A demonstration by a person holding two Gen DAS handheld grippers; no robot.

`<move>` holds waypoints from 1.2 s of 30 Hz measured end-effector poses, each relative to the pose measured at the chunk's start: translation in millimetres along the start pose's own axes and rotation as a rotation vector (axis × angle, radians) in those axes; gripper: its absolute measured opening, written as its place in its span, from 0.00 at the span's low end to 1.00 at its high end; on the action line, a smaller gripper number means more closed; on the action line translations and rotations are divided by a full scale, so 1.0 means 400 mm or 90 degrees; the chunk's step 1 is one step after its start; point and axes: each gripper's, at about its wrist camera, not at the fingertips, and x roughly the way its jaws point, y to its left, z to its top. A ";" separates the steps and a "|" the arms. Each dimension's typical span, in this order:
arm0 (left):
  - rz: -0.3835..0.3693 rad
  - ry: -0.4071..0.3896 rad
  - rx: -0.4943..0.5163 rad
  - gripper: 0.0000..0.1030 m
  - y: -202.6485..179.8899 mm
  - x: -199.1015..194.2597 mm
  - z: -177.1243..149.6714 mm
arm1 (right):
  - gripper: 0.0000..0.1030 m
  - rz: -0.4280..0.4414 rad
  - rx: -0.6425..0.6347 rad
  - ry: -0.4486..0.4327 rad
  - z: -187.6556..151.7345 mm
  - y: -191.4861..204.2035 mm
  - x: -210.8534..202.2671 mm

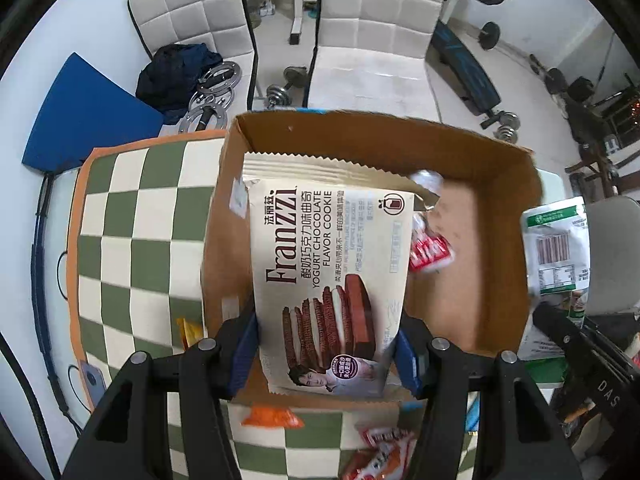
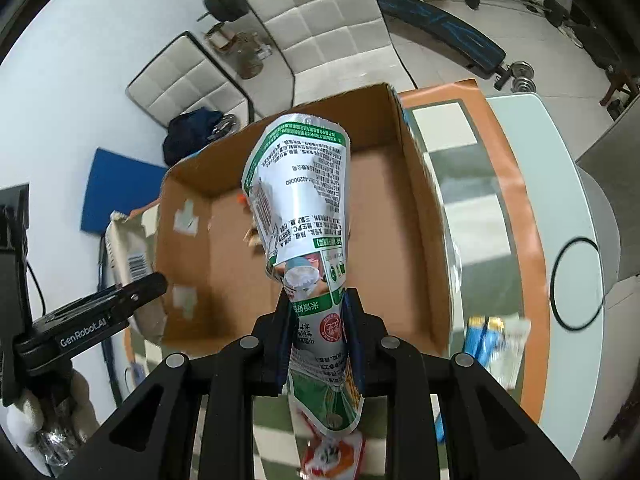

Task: Organize snacks
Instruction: 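Lift both packets into the box and open both tools to release them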

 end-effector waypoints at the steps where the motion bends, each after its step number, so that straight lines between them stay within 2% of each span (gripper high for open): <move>1: 0.003 0.007 0.000 0.54 0.005 0.018 0.020 | 0.25 -0.004 0.004 0.003 0.019 -0.001 0.017; 5: 0.007 0.034 -0.006 0.54 0.024 0.083 0.085 | 0.25 -0.029 0.013 0.019 0.095 -0.006 0.093; 10: 0.014 0.060 0.007 0.54 0.020 0.142 0.131 | 0.25 -0.055 0.014 0.033 0.143 -0.015 0.167; 23: 0.010 0.072 0.022 0.54 0.008 0.192 0.178 | 0.27 -0.081 -0.001 0.044 0.187 -0.023 0.241; 24: 0.006 0.074 0.019 0.54 0.009 0.193 0.180 | 0.29 -0.084 -0.002 0.045 0.190 -0.022 0.244; 26: -0.007 0.073 0.010 0.54 0.013 0.190 0.180 | 0.45 -0.092 0.000 0.048 0.196 -0.021 0.248; 27: -0.012 0.072 0.005 0.54 0.014 0.187 0.180 | 0.49 -0.093 -0.003 0.045 0.199 -0.019 0.247; 29: -0.019 0.062 -0.001 0.56 0.018 0.177 0.178 | 0.75 -0.100 -0.007 0.038 0.204 -0.016 0.242; 30: -0.020 0.057 -0.002 0.60 0.019 0.171 0.178 | 0.77 -0.098 -0.009 0.036 0.204 -0.012 0.237; 32: -0.020 0.048 -0.006 0.61 0.022 0.159 0.175 | 0.78 -0.099 -0.012 0.033 0.205 -0.008 0.229; 35: -0.019 0.032 -0.009 0.83 0.022 0.135 0.169 | 0.83 -0.107 -0.023 0.032 0.201 0.002 0.219; 36: -0.014 0.026 -0.006 0.83 0.021 0.127 0.164 | 0.83 -0.108 -0.027 0.033 0.198 0.007 0.216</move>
